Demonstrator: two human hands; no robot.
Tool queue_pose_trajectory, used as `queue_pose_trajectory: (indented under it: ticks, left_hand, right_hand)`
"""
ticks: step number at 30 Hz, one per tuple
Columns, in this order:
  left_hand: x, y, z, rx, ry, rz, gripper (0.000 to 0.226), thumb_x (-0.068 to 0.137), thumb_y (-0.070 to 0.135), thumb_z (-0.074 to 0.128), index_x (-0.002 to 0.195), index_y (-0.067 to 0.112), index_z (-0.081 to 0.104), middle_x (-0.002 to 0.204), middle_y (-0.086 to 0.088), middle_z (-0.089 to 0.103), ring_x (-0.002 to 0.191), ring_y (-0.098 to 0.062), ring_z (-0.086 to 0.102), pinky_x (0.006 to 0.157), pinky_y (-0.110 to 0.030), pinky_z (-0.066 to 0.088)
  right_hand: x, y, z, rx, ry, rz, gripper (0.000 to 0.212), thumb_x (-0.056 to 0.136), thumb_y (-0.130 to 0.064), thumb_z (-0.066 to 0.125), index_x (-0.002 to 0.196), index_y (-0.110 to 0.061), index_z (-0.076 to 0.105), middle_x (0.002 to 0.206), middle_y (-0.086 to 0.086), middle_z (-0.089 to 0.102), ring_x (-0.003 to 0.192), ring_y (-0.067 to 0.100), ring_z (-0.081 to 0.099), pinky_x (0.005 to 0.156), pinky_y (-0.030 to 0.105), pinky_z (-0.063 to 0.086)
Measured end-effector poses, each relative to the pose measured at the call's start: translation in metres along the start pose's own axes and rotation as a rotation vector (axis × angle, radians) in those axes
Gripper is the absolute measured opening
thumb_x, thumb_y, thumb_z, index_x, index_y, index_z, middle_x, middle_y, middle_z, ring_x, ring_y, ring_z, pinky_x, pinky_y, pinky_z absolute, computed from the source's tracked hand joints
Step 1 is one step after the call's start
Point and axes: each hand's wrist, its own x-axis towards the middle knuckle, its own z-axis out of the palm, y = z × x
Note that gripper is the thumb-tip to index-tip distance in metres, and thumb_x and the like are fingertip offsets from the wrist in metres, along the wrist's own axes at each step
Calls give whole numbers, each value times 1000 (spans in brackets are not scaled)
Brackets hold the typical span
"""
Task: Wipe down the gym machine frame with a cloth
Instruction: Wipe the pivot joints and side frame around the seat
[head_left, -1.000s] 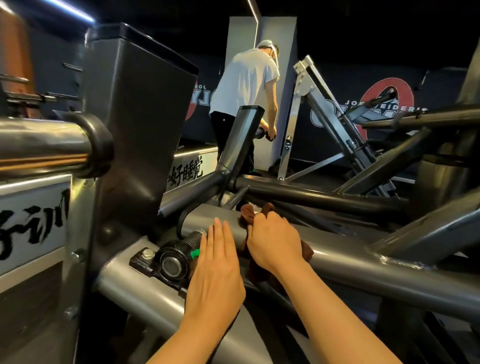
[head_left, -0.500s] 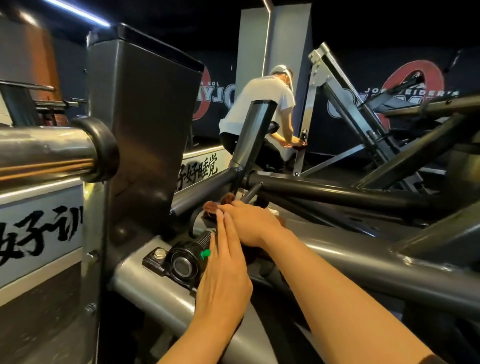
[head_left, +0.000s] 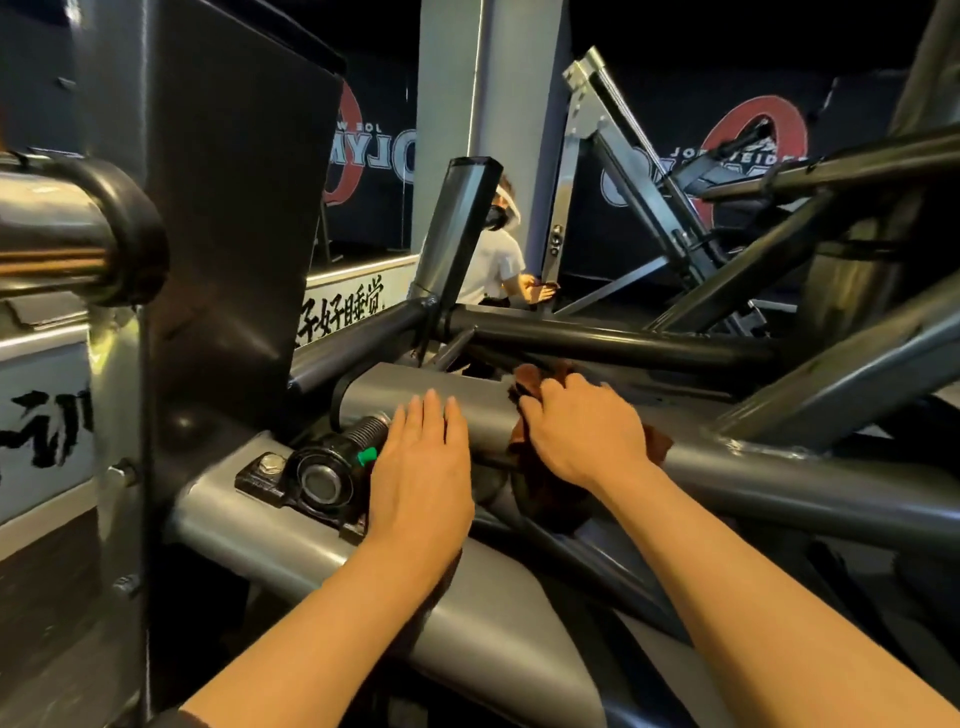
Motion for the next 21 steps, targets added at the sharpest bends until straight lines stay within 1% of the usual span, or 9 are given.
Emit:
queue_pose_trajectory:
  ticks: [2,3,4,7,8,10,12,16,21]
  left_hand:
    - [22,-7,-22,113,-7,35,43,93,19,47,136,11,46,134,-14,51,123,-30,51,89,-33,41]
    - [37,-15,-32,130,-19,49,32,94,20,48,125,14,54,121,-10,59,111,-28,58,76,-32,39]
    - [52,-24,-39,134,-41,61,26,95,20,48,119,16,57,115,-8,62,105,-28,60,71,-32,38]
    - [88,-49,-26,56,-158,138,28,101,25,41,121,13,55,124,-13,59,111,-33,57,83,-38,44]
    - [92,-53,-17,-37,-231,166,33,103,25,35,127,10,51,134,-16,53,120,-34,52,95,-41,42]
    - [98,-59,-5,-155,-310,195,42,106,23,27,142,4,39,150,-17,37,137,-29,35,110,-38,23]
    - [99,-62,2,-216,-320,212,46,107,24,25,148,5,30,157,-13,27,144,-24,24,114,-34,13]
    - [98,-65,0,-262,-291,209,50,106,24,28,152,8,22,160,-11,19,148,-21,17,117,-30,8]
    - [95,-62,-7,-349,-339,175,58,100,32,20,152,7,17,161,-11,15,149,-22,13,116,-23,1]
  right_hand:
    - [11,-17,2,-15,-57,-94,41,104,-40,29,128,-17,53,130,10,53,117,32,51,97,42,39]
    - [20,-23,3,13,-99,-118,41,104,-41,29,131,-18,51,133,10,51,119,32,51,97,43,40]
    - [30,-27,4,67,-149,-114,43,104,-43,28,135,-20,49,137,10,49,120,33,50,97,44,40]
    - [63,-31,5,205,-296,-83,49,102,-49,31,142,-24,44,145,11,45,128,33,47,103,45,37]
    - [70,-30,7,221,-320,-66,50,101,-49,32,143,-23,43,147,11,44,130,32,46,105,44,35]
    - [74,-30,8,217,-317,-46,50,101,-48,31,143,-22,42,147,12,44,130,33,46,106,45,35]
    - [68,-30,12,187,-293,-59,48,102,-46,28,139,-20,44,142,13,47,125,35,49,100,45,38]
    - [47,-26,12,173,-201,-110,43,103,-44,28,131,-19,48,129,8,51,117,28,50,92,38,39]
    - [35,-25,12,199,-143,-207,49,100,-39,38,141,-13,45,142,11,47,130,28,44,110,35,32]
